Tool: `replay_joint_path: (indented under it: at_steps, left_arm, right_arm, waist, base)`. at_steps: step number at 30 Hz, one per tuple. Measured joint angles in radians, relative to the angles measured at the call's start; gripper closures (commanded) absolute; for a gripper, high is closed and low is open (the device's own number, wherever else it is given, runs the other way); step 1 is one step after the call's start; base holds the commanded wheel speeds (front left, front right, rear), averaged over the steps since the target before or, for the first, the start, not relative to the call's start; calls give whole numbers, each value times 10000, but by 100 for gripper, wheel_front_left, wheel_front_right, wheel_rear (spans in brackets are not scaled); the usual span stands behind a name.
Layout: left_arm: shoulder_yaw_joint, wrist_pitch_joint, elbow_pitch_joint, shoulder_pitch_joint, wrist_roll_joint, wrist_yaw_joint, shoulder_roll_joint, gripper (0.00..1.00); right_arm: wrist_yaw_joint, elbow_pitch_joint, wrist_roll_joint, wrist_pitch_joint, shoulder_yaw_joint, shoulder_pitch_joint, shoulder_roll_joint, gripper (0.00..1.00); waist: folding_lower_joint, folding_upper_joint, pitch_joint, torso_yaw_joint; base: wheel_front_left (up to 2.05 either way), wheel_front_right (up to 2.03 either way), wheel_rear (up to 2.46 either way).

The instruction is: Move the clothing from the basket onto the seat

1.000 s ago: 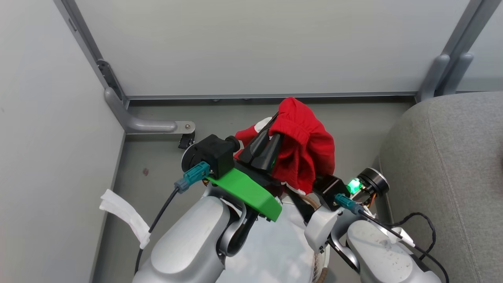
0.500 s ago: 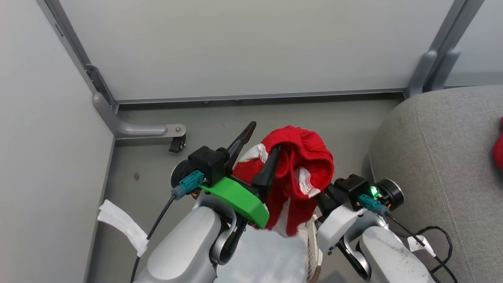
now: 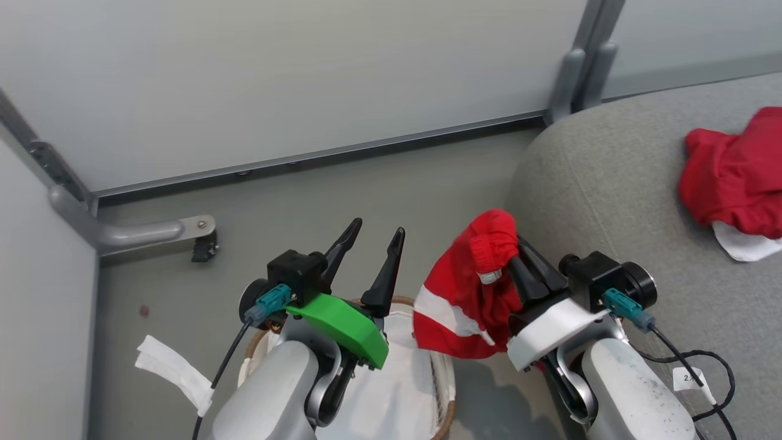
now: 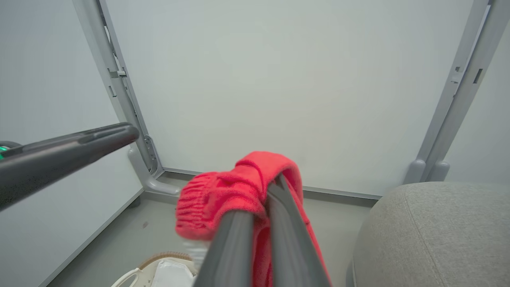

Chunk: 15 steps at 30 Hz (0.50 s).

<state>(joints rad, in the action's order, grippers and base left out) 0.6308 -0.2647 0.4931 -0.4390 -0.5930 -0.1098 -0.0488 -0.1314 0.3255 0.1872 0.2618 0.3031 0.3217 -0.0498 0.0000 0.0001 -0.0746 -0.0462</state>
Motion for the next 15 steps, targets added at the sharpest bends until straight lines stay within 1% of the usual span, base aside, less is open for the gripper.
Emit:
replay_joint_path:
  at_steps: [8, 15]
  left_arm:
    - [-786, 0, 100, 110, 589, -94, 6, 0]
    - [-1200, 0, 48, 184, 1041, -150, 12, 0]
  right_arm:
    - [0, -851, 115, 0, -468, -256, -6, 100]
    - [0, -1429, 157, 0, -932, -333, -8, 100]
  waist:
    - [0, 0, -187, -1565]
    - [0, 0, -407, -3077]
  base:
    - [0, 0, 0]
    - [0, 0, 0]
